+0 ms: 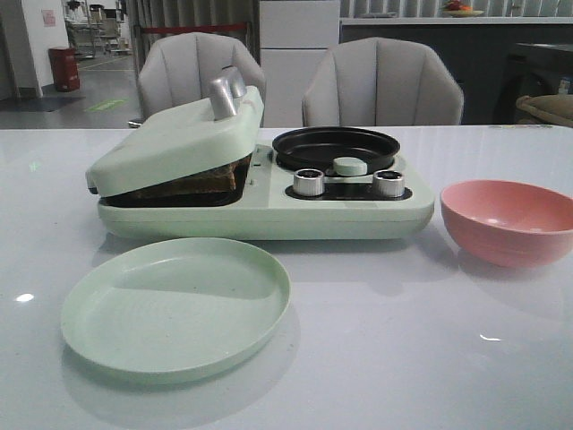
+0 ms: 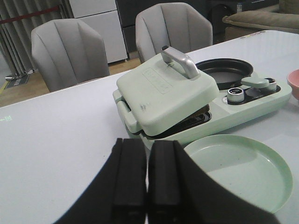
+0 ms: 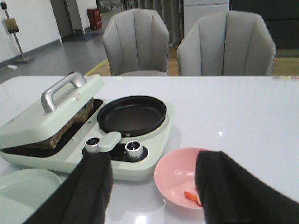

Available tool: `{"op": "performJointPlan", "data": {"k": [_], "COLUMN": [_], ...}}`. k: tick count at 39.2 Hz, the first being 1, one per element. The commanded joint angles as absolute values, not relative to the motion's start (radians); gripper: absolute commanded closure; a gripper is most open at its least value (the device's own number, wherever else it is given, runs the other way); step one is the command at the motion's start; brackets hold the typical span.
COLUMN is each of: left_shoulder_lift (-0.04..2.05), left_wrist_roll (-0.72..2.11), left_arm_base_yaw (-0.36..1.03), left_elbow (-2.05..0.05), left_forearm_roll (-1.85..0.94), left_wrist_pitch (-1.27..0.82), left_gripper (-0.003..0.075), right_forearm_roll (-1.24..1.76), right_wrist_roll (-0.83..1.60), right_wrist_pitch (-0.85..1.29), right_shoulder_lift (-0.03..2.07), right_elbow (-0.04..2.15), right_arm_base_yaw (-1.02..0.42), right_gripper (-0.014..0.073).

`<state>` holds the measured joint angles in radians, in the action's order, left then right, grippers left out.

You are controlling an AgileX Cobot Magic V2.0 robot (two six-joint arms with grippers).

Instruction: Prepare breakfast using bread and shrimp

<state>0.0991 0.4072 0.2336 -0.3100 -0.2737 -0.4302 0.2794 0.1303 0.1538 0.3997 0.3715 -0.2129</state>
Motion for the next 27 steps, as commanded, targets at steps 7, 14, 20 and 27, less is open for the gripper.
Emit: {"op": "performJointPlan", "data": {"k": [7, 14, 20, 27], "left_shoulder_lift": [0.108, 0.108, 0.108, 0.108], "left_wrist_roll": [0.398, 0.398, 0.398, 0.398], "left_arm_base_yaw": [0.241, 0.241, 0.241, 0.241], "left_elbow": [-0.335, -0.335, -0.335, -0.335], "left_forearm_roll": [-0.282, -0.282, -0.282, -0.282], "left_wrist_pitch": [-0.349, -0.349, -0.349, -0.349], "left_gripper": [0.0606, 0.0606, 0.0606, 0.0606], "right_forearm_roll": [0.35, 0.377, 0.38, 0.386], "right_wrist_roll": [0.13, 0.13, 0.13, 0.13], "right_wrist_pitch": [0.176, 0.311, 0.448, 0.519], "right_shoulder_lift": [0.678, 0.863, 1.004, 1.181], "right_elbow": [0.567, 0.722, 0.852, 0.941], "right_arm_base_yaw": [-0.212, -0.158, -0.044, 0.083], "right_gripper": [0.0097, 0.0097, 0.0097, 0.0097]}}
